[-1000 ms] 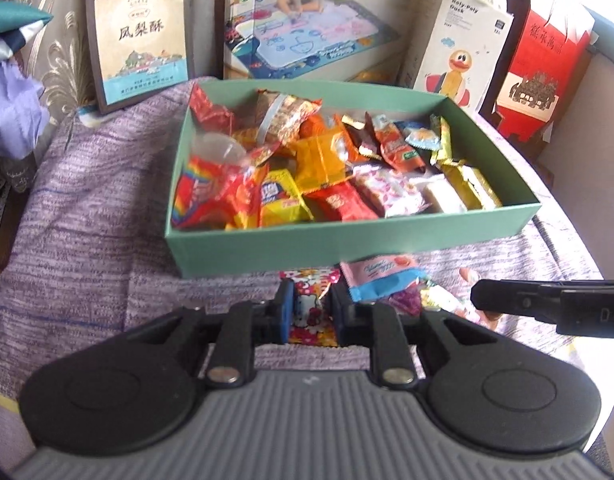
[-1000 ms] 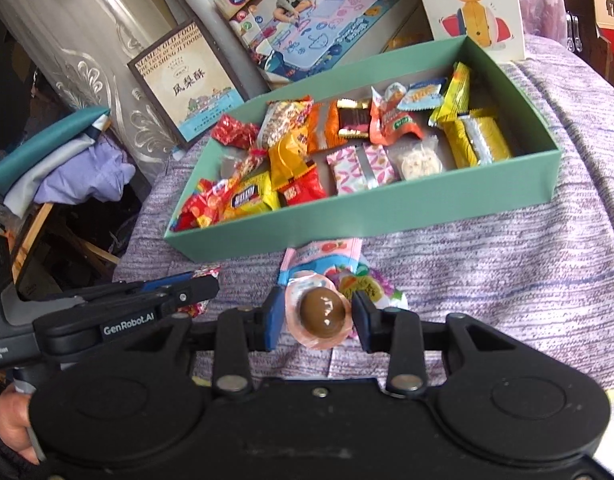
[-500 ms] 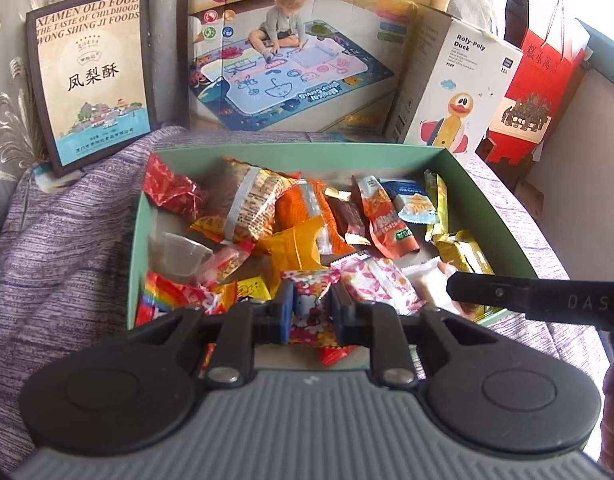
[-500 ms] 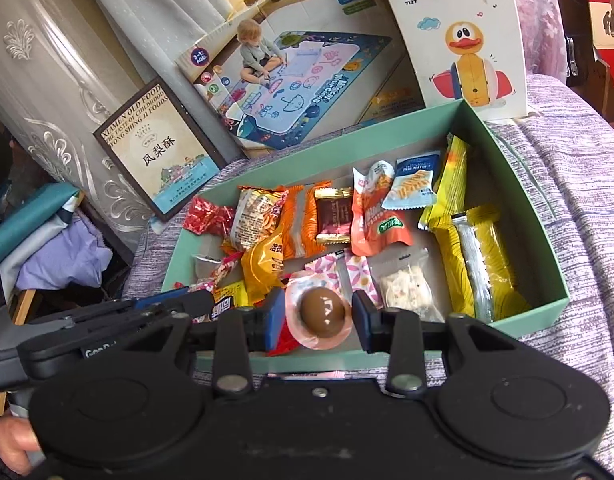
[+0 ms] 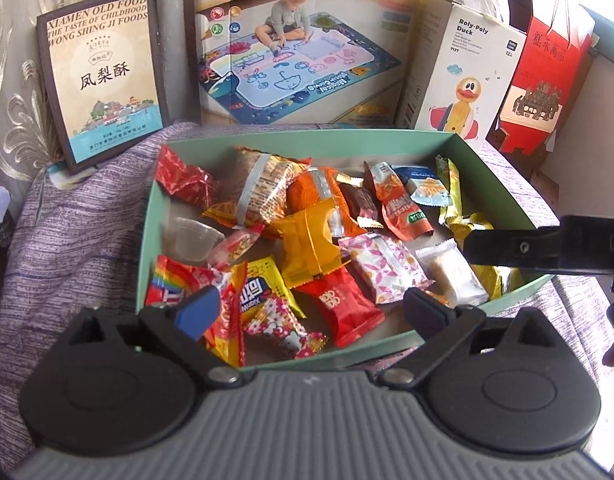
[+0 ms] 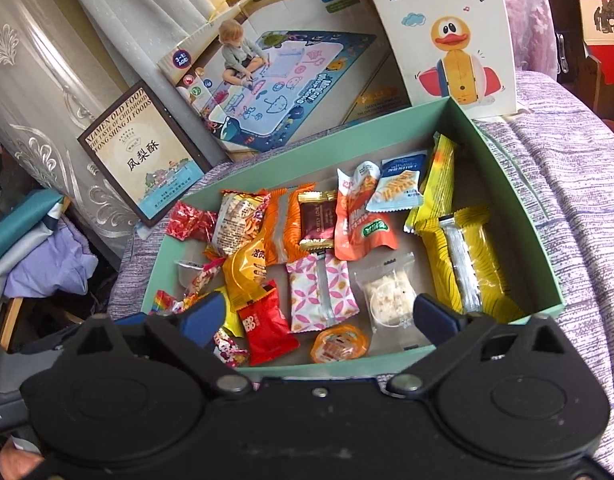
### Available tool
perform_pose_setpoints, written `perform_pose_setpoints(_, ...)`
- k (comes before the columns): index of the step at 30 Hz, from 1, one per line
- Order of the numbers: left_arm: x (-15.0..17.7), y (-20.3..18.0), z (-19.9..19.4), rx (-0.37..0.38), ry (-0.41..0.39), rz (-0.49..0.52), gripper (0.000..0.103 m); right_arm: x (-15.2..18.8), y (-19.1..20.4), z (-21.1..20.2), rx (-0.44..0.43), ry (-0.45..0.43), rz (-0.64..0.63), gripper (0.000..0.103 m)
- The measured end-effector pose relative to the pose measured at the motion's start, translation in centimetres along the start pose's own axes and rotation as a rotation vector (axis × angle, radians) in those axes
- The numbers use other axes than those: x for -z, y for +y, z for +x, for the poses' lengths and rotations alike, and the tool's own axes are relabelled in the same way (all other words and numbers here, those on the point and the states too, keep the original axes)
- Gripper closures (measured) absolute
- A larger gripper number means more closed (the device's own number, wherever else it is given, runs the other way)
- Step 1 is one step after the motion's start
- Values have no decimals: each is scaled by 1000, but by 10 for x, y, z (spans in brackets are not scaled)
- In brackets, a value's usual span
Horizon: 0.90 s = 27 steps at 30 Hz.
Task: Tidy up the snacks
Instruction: 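Carry the lollipop and Hello Kitty candy into the tray and open both grippers, then move the right gripper to the purple candy bag while the left moves to the pink-blue packet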
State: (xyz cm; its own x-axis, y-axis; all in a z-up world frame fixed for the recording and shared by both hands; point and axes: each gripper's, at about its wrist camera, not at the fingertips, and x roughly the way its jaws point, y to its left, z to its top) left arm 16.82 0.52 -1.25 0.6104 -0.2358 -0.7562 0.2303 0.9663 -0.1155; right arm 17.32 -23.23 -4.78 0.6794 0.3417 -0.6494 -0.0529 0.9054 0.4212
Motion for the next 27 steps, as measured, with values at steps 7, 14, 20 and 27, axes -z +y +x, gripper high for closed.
perform_pose_setpoints(7, 9, -8, -17, 0, -3, 5, 0, 8, -2, -21, 9, -2, 14, 0)
perform_pose_setpoints(14, 18, -15, -35, 5, -13, 14, 0, 17, 1, -46, 17, -18, -4, 0)
perform_pose_setpoints(20, 37, -15, -39, -3, 11, 20, 0, 35, 5, -60, 22, -39, -43, 0)
perform_pose_setpoints(27, 63, -3, -24, -30, 78, -4, 0, 57, 3, -53, 33, 34, -75, 0)
